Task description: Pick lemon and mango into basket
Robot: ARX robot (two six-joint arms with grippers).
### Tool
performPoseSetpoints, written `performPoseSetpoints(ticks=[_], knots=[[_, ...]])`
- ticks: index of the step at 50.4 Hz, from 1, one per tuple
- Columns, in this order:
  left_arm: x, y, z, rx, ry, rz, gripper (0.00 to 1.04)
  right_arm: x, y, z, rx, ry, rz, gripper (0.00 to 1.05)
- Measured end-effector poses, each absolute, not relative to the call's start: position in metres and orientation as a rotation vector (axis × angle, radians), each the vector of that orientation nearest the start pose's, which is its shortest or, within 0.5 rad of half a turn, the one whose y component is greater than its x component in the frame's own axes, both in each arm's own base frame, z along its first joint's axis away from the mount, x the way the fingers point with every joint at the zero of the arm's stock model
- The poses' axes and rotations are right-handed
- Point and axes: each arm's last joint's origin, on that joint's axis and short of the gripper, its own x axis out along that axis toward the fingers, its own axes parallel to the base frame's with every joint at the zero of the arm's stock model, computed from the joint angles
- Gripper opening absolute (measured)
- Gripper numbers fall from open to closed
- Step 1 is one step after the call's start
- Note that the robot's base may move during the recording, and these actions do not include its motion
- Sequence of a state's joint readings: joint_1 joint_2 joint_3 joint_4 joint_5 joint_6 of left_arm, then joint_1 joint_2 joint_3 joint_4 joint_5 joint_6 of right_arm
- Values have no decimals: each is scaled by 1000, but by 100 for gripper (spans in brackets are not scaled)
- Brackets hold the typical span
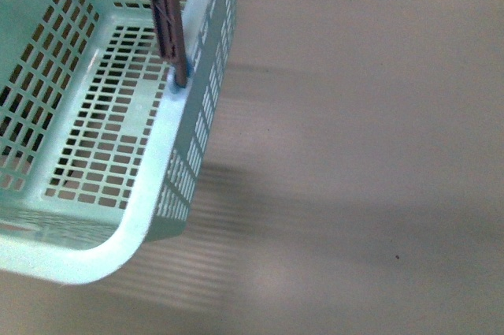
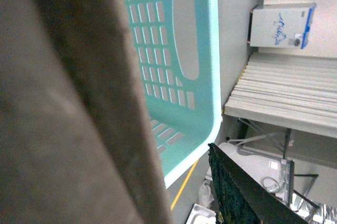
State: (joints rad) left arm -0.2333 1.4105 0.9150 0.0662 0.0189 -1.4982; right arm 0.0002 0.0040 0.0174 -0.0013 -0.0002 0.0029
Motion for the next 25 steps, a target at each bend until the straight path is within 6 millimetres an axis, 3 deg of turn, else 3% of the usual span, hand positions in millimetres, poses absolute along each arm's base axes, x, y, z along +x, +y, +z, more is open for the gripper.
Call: performPoseSetpoints(ticks=[10, 25], knots=[[260, -68, 301, -1415, 531, 48, 28, 97, 0, 169, 3, -12, 0, 96], [229, -70, 332, -1393, 511, -28, 28, 97, 0, 169, 3, -12, 0, 96]])
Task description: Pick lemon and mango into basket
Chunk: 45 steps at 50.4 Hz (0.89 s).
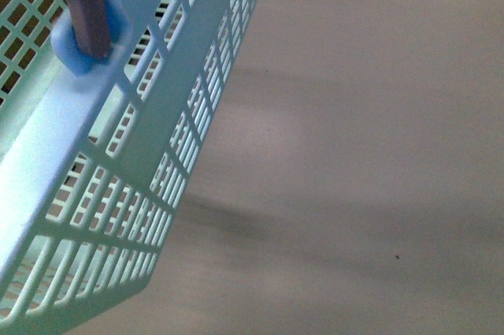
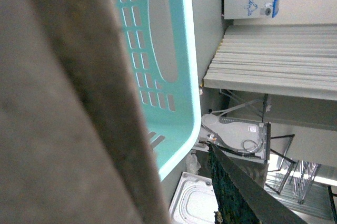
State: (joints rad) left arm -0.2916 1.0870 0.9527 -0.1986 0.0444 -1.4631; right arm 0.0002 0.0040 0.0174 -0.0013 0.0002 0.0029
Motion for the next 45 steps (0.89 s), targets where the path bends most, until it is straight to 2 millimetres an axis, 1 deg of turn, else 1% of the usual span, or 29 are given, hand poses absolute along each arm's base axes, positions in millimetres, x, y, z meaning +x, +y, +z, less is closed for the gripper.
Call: performPoseSetpoints(ticks=[5, 45], knots=[[227, -70, 336, -1391, 499, -38, 28, 97, 0, 169, 3, -12, 0, 96], [227, -70, 335, -1382, 496, -29, 28, 97, 0, 169, 3, -12, 0, 96]])
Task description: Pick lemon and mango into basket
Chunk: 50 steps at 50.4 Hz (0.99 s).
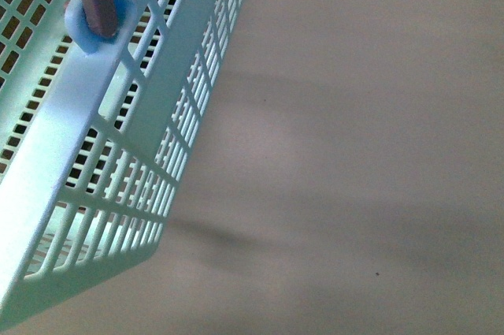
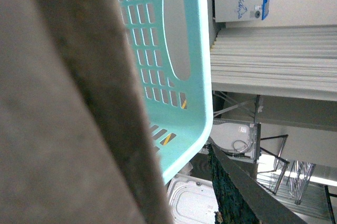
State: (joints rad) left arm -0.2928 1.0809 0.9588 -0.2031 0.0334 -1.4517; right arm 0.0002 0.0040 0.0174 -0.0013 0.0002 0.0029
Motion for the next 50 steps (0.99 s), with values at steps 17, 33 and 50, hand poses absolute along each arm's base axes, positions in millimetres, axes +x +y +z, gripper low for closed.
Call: performPoseSetpoints(ticks=[17, 33, 50], knots=[[227, -70, 336, -1383, 495, -31, 28, 97, 0, 169, 3, -12, 0, 96], [227, -70, 336, -1383, 494, -31, 27, 97, 0, 169, 3, -12, 0, 96], [227, -70, 336, -1382, 494, -31, 27, 97, 0, 169, 3, -12, 0, 96]])
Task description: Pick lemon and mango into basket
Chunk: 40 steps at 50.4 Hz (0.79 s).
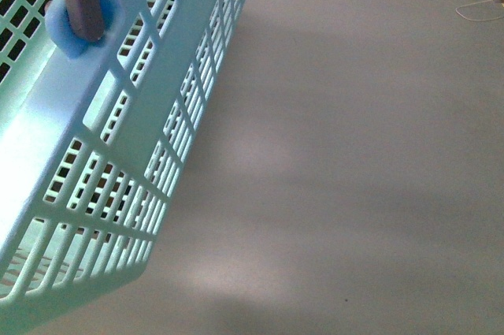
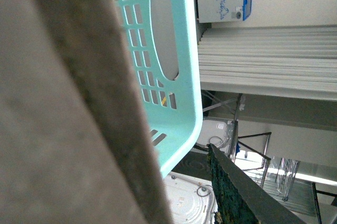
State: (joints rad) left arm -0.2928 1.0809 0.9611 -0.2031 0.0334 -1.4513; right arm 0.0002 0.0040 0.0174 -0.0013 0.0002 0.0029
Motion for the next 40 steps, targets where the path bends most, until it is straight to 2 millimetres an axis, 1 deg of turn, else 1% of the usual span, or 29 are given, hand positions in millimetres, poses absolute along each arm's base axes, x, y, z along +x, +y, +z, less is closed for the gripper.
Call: performPoseSetpoints(ticks=[40], knots=[[227, -70, 337, -1384, 491, -34, 27, 97, 0, 169, 3, -12, -2, 96]])
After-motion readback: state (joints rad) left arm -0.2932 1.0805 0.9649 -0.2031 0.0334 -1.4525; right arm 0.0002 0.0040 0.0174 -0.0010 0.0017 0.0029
